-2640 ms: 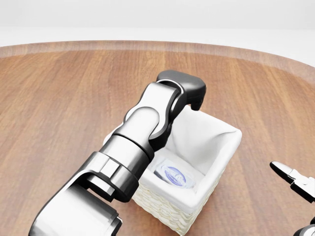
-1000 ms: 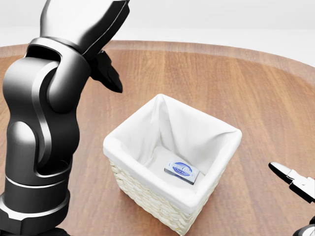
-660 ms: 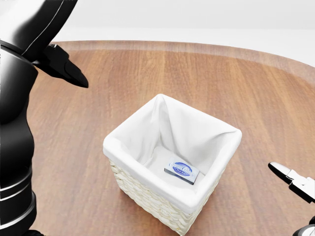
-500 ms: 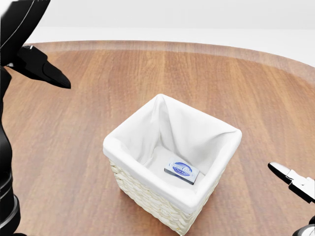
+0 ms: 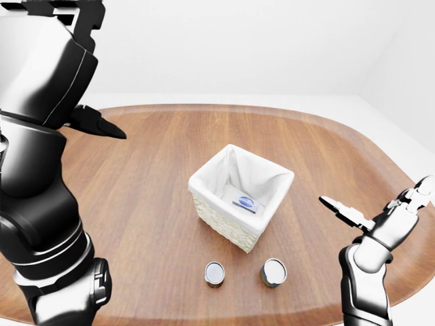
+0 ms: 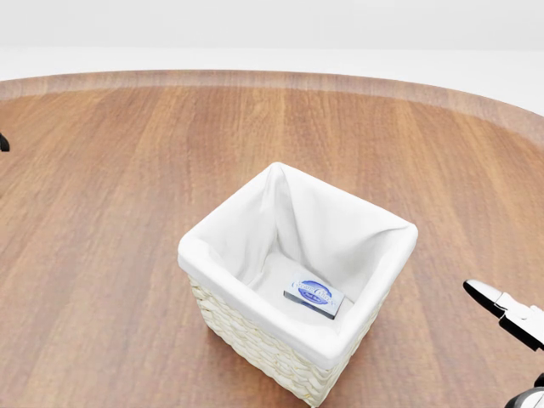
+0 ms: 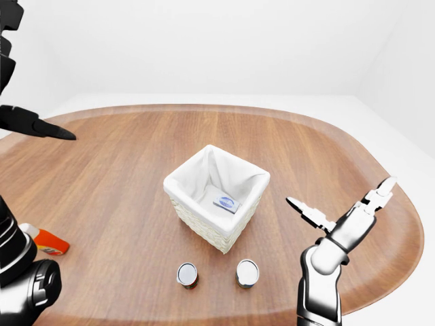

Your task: Pick up the alphabet soup and the cream cheese box, and put them in the basket.

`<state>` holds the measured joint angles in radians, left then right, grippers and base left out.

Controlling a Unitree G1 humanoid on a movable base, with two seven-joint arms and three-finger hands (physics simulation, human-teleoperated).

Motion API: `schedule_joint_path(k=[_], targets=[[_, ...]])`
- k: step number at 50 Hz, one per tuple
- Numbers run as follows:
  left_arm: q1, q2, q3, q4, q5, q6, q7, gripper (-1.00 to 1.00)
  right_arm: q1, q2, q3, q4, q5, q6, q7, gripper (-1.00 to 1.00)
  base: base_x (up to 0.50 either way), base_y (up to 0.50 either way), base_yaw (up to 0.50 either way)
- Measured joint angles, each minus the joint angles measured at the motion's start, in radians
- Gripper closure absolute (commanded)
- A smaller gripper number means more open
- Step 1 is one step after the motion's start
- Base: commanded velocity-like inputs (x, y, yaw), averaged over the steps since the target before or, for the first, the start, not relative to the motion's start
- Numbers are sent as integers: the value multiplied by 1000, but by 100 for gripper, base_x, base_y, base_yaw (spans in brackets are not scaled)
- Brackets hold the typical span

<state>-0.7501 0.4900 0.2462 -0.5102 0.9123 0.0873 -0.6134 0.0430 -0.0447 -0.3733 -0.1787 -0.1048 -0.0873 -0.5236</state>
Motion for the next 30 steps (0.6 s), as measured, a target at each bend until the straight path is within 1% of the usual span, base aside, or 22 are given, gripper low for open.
schedule_joint_path(k=[6,13,21,30], targets=[[48,54,51,-47,-43,0,-7,-100,1,0,1,-3,-1,0,0,-100,0,0,0],[97,96,96,-88,-85,0,-6,-100,1,0,1,-1,-4,0,0,-100,0,0,0],[127,124,120,-111,-114,0,-2,-100,0,0,1,1,-5,0,0,-100,0,0,0],[142,140,130,-123,-130,0,2,-100,0,-1,1,2,-6,0,0,-100,0,0,0]])
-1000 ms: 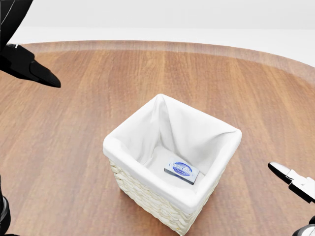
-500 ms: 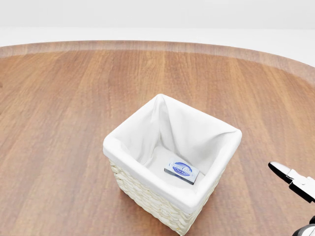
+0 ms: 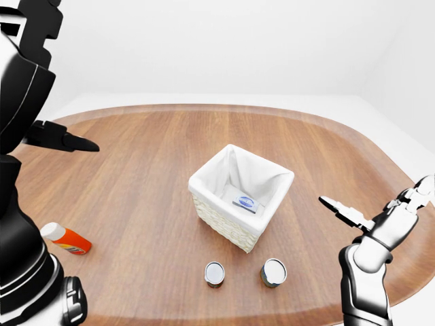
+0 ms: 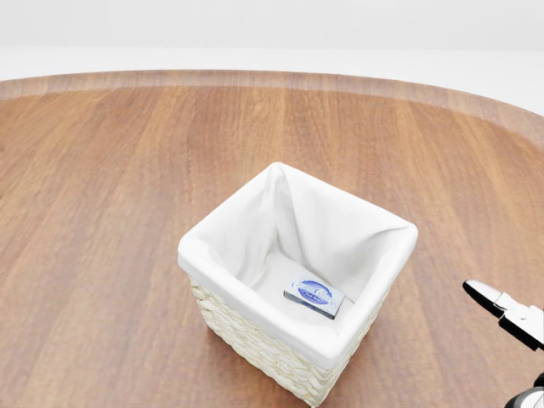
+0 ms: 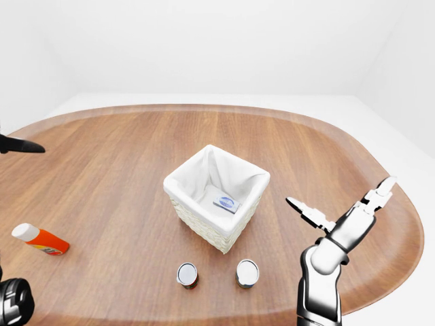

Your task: Pick up the alphabet soup and the cream cheese box, and put them in the basket.

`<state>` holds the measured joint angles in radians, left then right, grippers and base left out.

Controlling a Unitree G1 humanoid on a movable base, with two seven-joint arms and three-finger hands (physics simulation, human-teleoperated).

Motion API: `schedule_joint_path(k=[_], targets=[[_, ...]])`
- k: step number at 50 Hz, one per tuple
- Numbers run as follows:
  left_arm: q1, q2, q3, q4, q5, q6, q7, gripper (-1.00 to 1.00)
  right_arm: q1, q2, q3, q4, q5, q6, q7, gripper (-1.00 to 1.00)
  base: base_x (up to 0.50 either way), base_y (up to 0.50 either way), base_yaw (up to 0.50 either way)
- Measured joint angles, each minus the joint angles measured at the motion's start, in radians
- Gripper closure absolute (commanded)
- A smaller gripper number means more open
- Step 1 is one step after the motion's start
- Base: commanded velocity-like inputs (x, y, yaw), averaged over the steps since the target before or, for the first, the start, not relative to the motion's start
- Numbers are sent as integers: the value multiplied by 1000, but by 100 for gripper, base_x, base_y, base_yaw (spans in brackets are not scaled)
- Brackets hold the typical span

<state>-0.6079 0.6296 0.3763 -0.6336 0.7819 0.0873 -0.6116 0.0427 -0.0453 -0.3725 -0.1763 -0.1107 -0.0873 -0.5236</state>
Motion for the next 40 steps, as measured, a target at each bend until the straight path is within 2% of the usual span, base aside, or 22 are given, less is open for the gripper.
schedule_joint_path(k=[22,40], targets=[[11,12,6,-7,-12,0,2,-100,4,1,1,-2,-3,0,0,-100,0,0,0],[30,3,0,-2,4,0,7,-100,39,2,8,6,-32,0,0,-100,0,0,0]])
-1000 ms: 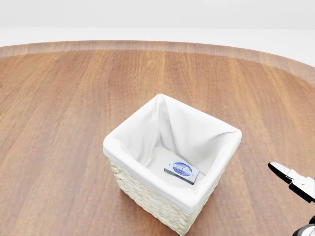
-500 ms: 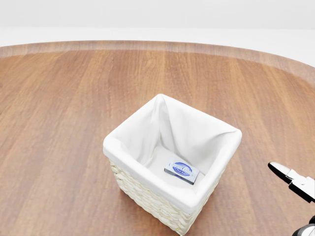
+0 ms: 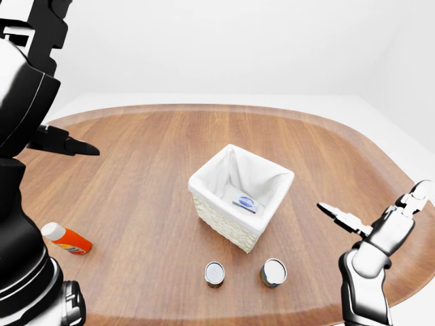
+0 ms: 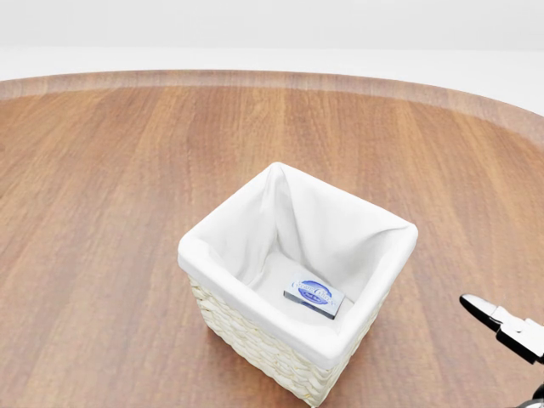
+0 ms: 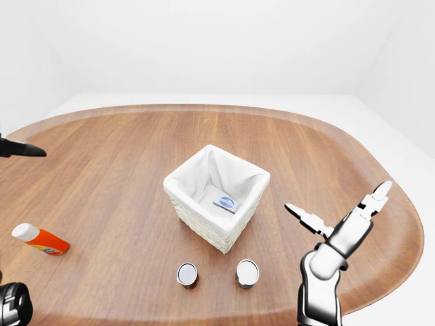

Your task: Pick up the alphabet soup and the cream cheese box, and put them in the basket.

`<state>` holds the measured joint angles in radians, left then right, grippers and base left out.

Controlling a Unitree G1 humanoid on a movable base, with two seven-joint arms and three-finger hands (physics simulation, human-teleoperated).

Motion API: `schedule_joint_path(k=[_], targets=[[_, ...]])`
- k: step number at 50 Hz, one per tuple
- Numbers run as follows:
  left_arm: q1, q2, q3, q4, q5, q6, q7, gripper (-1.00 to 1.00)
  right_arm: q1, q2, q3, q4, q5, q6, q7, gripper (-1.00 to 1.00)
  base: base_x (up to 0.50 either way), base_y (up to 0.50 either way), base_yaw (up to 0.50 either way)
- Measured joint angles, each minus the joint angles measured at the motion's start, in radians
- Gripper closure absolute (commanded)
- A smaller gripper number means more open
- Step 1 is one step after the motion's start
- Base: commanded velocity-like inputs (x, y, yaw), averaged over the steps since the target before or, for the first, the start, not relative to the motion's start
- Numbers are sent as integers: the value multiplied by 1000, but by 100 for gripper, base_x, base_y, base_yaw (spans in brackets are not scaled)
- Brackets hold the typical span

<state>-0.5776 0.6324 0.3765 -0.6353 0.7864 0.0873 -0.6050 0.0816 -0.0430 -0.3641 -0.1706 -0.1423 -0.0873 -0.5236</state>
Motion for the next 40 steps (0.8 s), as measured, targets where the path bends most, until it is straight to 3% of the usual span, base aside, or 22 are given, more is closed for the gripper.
schedule_joint_path(k=[17,40], targets=[[31,-25,-4,22,92,0,-27,-100,57,34,22,-60,-70,0,0,-100,0,0,0],[44,-43,-3,34,128,0,-37,-100,-51,-18,-70,-40,-2,30,0,-100,0,0,0]])
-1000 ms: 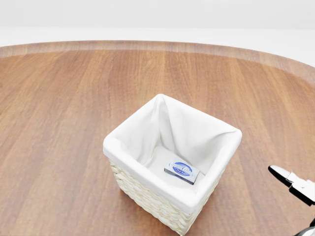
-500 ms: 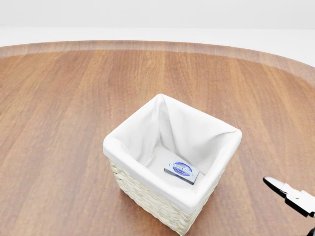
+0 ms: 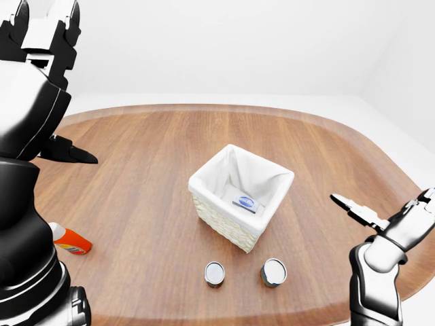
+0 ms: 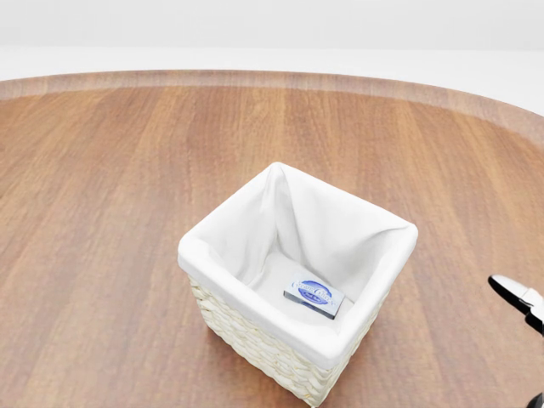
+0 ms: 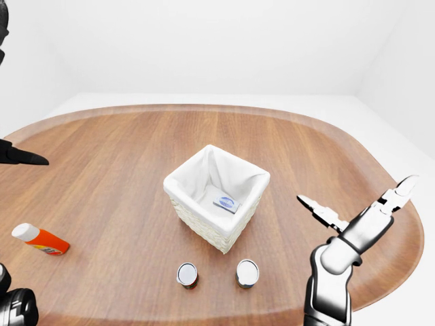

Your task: Pick up the alphabet soup and the cream cheese box, and put them in the basket.

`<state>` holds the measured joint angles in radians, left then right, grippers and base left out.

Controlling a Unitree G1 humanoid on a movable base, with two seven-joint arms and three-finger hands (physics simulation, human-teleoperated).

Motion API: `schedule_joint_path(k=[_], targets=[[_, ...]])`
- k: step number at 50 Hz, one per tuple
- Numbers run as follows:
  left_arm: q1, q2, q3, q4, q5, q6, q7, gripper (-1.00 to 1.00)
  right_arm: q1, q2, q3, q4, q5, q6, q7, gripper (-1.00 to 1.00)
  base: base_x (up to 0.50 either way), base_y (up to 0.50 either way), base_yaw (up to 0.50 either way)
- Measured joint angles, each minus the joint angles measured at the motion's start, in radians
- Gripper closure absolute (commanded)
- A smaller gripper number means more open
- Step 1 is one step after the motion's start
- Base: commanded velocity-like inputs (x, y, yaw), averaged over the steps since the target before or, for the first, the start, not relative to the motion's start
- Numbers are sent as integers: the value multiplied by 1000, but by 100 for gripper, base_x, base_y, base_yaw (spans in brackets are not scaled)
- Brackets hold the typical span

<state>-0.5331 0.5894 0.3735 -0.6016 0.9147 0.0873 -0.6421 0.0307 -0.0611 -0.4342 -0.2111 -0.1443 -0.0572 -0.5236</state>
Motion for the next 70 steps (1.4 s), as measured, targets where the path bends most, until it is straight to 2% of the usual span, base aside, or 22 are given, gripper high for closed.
schedule_joint_path(k=[12,24,31,37,70], targets=[[2,-2,0,1,3,0,0,-100,-33,-28,-13,28,21,13,0,-100,0,0,0],[4,-4,1,1,4,0,0,-100,-34,-38,-10,35,26,14,0,-100,0,0,0],[4,-4,0,2,5,0,1,-100,10,-13,4,0,13,6,0,-100,0,0,0],[3,-5,-1,5,7,0,1,-100,41,13,32,19,-22,-30,0,-100,0,0,0],[4,-11,-5,5,17,0,3,-100,175,82,164,131,-106,-30,0,-100,0,0,0]])
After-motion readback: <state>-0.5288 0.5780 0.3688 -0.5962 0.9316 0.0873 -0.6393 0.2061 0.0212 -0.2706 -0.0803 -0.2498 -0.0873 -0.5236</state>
